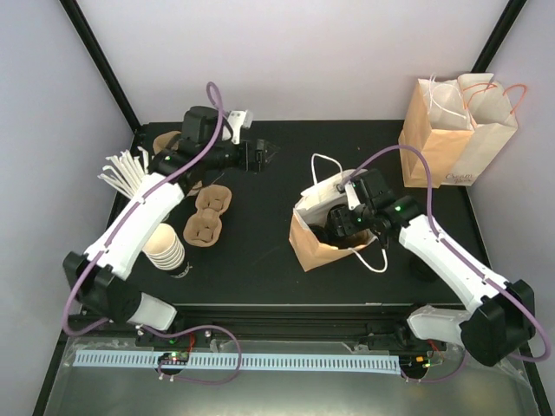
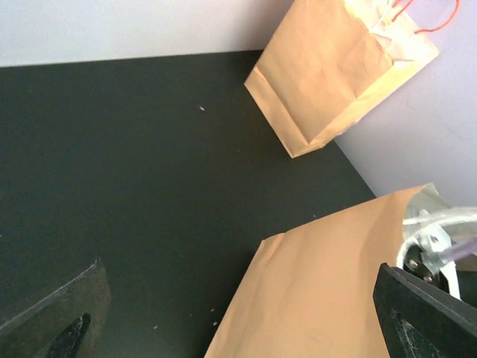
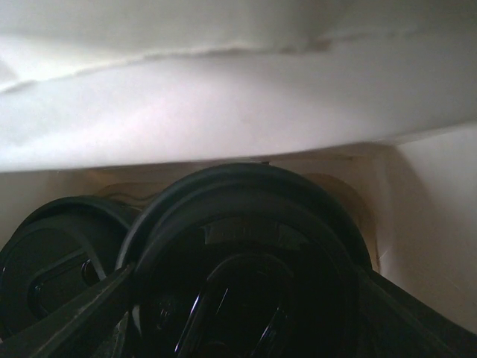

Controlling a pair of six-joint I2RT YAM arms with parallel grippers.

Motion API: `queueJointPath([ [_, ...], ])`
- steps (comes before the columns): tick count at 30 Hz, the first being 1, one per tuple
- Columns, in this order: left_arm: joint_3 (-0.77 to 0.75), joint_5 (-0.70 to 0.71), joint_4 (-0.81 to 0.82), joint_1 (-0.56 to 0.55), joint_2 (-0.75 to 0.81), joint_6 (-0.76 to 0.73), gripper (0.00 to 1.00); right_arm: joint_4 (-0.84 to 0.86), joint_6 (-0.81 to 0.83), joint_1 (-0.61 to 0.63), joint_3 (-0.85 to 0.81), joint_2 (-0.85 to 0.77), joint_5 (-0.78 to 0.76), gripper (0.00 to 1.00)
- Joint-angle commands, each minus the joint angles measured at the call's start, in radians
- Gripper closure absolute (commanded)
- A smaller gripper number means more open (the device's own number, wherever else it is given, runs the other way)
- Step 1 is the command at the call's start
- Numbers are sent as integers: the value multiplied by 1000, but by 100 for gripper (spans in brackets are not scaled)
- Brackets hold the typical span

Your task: Pack the takeout coffee

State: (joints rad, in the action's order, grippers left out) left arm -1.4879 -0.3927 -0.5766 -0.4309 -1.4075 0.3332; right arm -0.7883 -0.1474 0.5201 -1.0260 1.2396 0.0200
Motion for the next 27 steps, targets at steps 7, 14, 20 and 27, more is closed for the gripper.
queueJointPath([
  [7, -163, -430, 44, -54, -230, -116, 1, -5, 23, -1, 65, 1, -48, 99],
  [14, -179, -536, 75, -113, -287, -124, 6, 9, 40, -2, 65, -10, -64, 99],
  [20, -196, -475, -26, -179, -307, -213, 18, 6, 68, -1, 63, -14, -79, 99],
  [27, -245, -320, -135, -228, -314, -306, 36, -1, 74, 0, 72, -31, -89, 99],
])
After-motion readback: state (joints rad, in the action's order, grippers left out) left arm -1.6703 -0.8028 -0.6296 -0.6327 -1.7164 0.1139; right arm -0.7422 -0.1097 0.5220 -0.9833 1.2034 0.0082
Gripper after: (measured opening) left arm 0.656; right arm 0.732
